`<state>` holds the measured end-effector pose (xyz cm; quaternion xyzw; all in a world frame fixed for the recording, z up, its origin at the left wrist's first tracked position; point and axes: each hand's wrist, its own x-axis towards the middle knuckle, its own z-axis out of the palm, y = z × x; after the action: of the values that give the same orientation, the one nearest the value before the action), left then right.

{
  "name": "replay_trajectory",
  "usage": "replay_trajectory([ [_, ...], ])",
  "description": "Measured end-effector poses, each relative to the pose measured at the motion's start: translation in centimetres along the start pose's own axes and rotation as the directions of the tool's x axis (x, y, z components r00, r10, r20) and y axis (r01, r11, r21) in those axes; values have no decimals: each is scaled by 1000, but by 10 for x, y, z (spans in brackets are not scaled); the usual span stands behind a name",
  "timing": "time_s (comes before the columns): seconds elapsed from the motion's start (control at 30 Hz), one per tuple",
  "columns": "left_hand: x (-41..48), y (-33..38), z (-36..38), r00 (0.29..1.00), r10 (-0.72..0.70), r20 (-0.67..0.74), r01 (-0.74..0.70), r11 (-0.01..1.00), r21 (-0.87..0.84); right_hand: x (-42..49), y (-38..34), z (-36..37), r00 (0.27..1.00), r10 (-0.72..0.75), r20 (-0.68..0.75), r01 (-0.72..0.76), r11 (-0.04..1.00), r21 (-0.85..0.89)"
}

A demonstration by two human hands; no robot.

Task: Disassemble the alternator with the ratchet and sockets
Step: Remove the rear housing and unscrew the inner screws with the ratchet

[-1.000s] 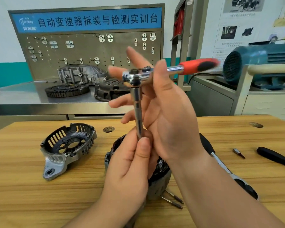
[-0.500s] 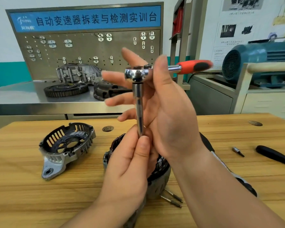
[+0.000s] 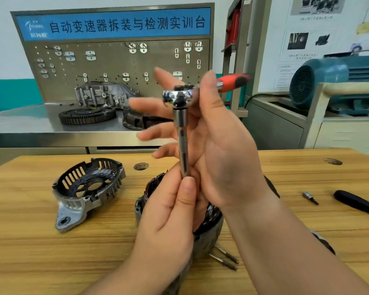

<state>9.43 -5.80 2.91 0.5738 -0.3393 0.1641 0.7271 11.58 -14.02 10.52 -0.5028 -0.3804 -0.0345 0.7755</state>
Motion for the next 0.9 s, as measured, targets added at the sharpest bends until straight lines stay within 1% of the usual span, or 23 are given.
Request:
replay_trajectory([
  [0.1,-1,0,2,998,-7,-61,11,998,68,-2,-3,3,981,-191,-30,186,975,-121],
  [0.13,-2,0,2,997,-14,-74,21,996,90,-2,-4,3,973,-231,-29,225,966,-129],
  [0.17,-1,0,3,996,-19,-83,28,995,98,-2,-4,4,970,-240,-24,236,965,-114],
  [0.23,-1,1,4,995,-29,-92,34,998,53,-2,-5,5,984,-181,-9,180,983,-47],
  [0.33,-2,4,5,998,-43,-48,41,998,-52,-1,-3,1,1000,8,24,-9,998,57],
  [0.4,-2,4,6,999,-26,-22,25,999,-41,0,-1,-2,998,53,23,-54,997,59],
  [0.47,-2,3,6,1000,6,-28,-6,1000,6,0,0,-1,1000,23,10,-23,999,33],
  [0.53,-2,3,5,999,21,-47,-20,1000,22,-2,-2,2,997,-76,1,76,996,-35],
  [0.6,-1,2,5,998,7,-66,-5,999,41,-3,-5,4,982,-187,6,187,978,-88],
  [0.67,-1,2,6,997,-1,-71,6,997,73,-3,-8,6,973,-231,3,231,970,-71],
  [0.77,-1,3,6,997,-2,-82,7,998,62,-3,-8,6,983,-184,21,185,982,-25],
  [0.83,-2,2,5,996,-8,-89,15,996,82,-2,-7,4,996,-86,26,86,996,1],
  [0.9,-2,1,4,997,-22,-76,27,998,58,0,-5,0,1000,11,19,-12,1000,22],
])
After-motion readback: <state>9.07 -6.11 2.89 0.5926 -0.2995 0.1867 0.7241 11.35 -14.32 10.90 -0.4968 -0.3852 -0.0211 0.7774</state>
